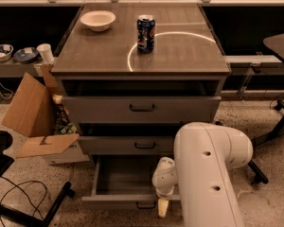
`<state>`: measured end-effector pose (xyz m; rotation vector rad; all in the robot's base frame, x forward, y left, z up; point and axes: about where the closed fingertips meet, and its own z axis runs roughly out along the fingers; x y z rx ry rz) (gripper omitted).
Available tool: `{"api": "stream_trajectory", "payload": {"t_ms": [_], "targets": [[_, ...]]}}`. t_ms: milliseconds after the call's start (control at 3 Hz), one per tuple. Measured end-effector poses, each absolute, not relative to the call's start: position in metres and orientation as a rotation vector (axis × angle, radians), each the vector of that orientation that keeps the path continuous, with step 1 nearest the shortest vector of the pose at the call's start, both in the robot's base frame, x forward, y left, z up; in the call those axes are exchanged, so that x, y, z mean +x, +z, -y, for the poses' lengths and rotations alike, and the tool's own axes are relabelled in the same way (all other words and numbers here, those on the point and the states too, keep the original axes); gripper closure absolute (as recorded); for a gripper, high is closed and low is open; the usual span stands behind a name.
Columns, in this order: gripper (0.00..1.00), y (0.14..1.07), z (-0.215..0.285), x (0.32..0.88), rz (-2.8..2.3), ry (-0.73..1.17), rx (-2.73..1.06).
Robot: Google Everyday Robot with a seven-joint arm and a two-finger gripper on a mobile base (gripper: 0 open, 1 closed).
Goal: Open bottom drawer
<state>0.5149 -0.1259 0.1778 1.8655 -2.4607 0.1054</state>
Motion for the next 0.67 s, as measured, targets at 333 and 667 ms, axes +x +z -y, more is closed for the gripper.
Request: {"api": "stream_trajectory", "payload": {"t_ms": [333, 667], "targets": [[0.00, 0.178, 0.126, 0.515, 2.460, 0.105, 1.865], [0.17, 0.156, 0.138, 0.467, 2.397, 0.046, 1.796]]}}
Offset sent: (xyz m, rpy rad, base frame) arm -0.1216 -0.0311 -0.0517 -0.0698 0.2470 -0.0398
